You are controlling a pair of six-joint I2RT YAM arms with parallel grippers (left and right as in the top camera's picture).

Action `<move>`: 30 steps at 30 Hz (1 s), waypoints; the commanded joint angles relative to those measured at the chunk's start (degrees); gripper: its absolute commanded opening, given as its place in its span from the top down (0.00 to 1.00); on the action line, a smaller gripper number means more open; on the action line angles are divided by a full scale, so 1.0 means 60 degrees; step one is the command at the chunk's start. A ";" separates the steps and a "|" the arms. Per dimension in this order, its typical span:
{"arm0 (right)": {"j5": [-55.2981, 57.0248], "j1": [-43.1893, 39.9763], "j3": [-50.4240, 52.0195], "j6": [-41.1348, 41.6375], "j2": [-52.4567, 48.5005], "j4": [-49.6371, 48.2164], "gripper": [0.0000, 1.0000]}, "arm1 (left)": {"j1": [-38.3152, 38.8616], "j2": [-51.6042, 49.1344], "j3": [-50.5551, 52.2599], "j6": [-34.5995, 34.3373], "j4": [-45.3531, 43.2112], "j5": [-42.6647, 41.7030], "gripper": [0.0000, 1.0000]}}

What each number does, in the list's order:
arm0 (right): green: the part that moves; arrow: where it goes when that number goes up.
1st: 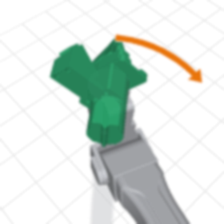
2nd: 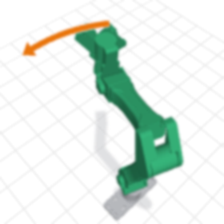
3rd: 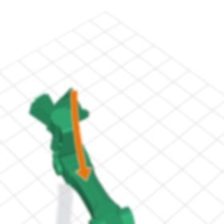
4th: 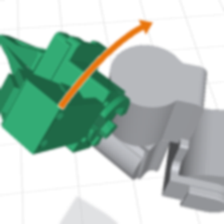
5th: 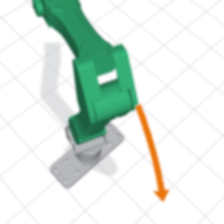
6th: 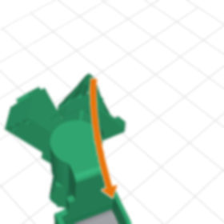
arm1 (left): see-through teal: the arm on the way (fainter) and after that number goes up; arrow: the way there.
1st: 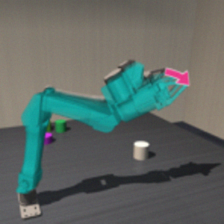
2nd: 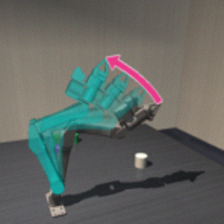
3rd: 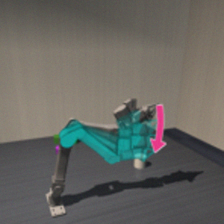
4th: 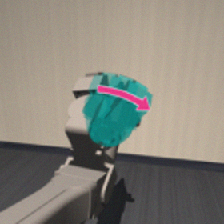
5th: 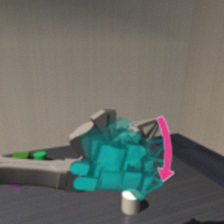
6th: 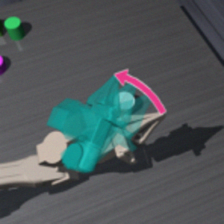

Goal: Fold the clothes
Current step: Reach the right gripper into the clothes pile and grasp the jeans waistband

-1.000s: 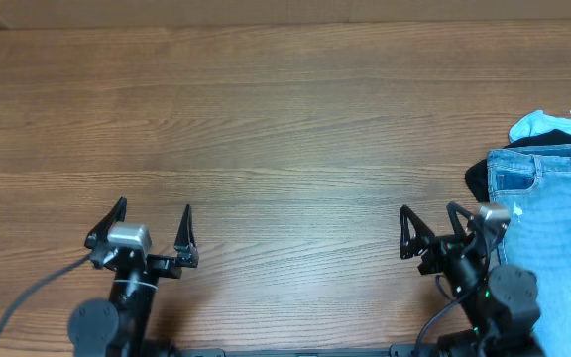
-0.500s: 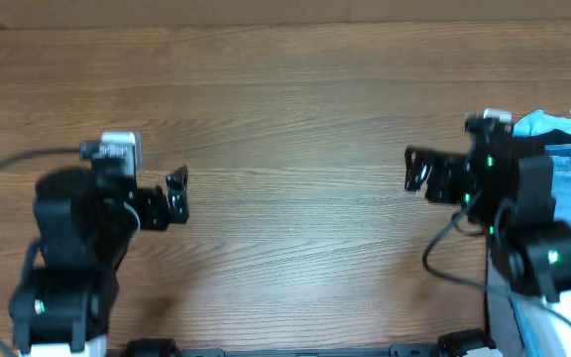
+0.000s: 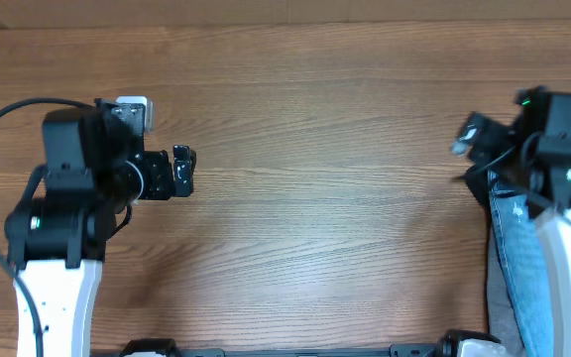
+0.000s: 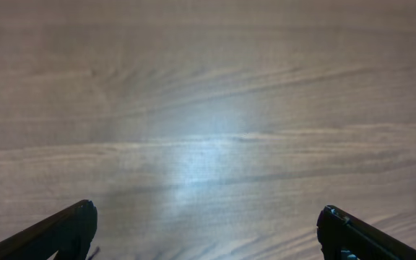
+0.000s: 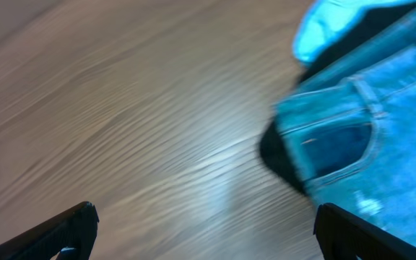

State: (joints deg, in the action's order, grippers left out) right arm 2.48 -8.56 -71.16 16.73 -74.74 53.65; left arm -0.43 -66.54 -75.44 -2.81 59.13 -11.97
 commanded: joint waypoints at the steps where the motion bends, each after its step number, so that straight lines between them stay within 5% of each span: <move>1: -0.0732 -0.1067 -0.0280 0.0178 -0.0987 -0.0597 0.00 | -0.0044 -0.0477 -0.0565 0.0004 0.0219 -0.0211 0.00; 12: -0.1333 -0.1701 -0.0280 0.0135 -0.3574 -0.2025 0.00 | -0.0047 -0.0568 -0.0594 0.0007 0.0168 -0.1195 0.00; 15: 0.0018 -0.1701 -0.0280 0.0138 -0.4575 -0.2044 0.02 | -0.0047 -0.0579 -0.0594 0.0007 0.0204 -0.1195 0.00; 30: 0.1800 -0.1716 -0.0277 0.0226 -0.5257 -0.1869 0.33 | -0.0047 -0.0579 -0.0594 0.0011 0.0470 -0.1198 0.00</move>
State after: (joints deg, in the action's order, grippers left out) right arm 7.51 -18.68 -71.48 17.78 -106.85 42.15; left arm -0.43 -70.15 -77.54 -2.83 61.76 -18.09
